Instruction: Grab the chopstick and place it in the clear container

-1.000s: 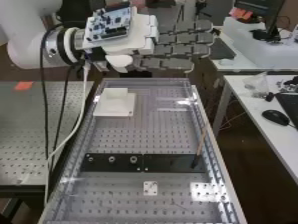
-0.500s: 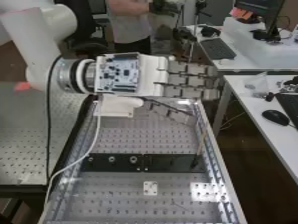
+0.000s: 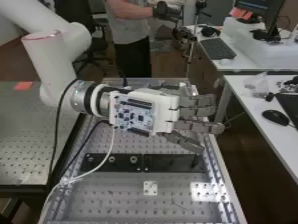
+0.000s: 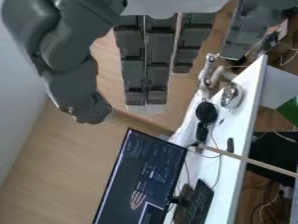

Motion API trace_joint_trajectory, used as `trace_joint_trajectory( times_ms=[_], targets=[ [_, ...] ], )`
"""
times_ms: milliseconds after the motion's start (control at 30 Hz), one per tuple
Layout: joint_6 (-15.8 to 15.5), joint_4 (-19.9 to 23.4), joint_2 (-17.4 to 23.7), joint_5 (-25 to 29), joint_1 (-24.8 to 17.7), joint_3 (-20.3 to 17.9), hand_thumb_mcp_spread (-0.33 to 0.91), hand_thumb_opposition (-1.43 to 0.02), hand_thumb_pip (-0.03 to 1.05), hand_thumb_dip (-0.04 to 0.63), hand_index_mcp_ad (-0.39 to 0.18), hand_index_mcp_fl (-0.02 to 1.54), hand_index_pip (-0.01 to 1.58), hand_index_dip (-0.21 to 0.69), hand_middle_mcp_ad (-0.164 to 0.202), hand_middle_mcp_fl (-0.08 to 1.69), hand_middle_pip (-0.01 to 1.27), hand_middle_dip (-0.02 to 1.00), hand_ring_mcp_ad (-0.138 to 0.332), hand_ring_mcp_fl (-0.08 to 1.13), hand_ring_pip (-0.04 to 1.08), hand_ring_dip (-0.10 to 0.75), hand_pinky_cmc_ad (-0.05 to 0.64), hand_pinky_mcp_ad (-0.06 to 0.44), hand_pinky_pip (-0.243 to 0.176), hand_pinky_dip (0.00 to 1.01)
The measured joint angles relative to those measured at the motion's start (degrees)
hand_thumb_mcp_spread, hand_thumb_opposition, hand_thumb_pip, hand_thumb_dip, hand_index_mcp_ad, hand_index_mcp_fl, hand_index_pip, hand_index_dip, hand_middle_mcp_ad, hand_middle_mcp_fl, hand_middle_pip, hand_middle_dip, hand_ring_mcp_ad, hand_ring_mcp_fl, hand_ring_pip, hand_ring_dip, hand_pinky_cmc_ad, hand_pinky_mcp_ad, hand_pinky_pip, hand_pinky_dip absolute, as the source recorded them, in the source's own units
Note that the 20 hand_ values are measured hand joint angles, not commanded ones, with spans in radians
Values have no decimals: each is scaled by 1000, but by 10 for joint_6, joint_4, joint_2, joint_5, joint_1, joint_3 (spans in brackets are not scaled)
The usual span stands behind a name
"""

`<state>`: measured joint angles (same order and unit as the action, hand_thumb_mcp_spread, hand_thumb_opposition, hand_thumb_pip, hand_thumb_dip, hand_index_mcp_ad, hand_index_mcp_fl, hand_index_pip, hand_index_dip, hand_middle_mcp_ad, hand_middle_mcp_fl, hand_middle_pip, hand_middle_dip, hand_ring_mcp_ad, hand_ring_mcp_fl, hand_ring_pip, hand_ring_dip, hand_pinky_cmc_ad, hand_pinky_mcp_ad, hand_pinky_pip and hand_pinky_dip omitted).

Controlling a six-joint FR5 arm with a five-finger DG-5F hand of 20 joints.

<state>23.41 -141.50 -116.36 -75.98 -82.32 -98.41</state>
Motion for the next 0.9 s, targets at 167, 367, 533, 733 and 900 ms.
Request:
trace_joint_trajectory(
  times_ms=[167,367,533,733,900],
  targets=[
    [10,-3,-12,-3,4,11,335,-775,820,356,3,538,611,250,24,555,108,632,23,143,86,208,195,250,-89,120],
    [23,-18,-34,-11,8,34,354,-789,820,356,5,545,623,236,24,606,105,632,23,171,86,206,195,250,-89,120],
    [41,-19,-48,-16,10,45,354,-799,820,356,-5,508,579,216,24,607,108,634,24,178,84,211,208,248,-86,122],
    [61,-18,-63,-19,13,52,349,-799,820,356,-10,436,468,215,21,630,106,635,23,213,86,211,199,265,-86,122],
    [75,-14,-75,-17,13,56,368,-799,820,356,-10,436,456,215,21,632,106,635,23,213,87,208,192,265,-77,124]
  ],
)
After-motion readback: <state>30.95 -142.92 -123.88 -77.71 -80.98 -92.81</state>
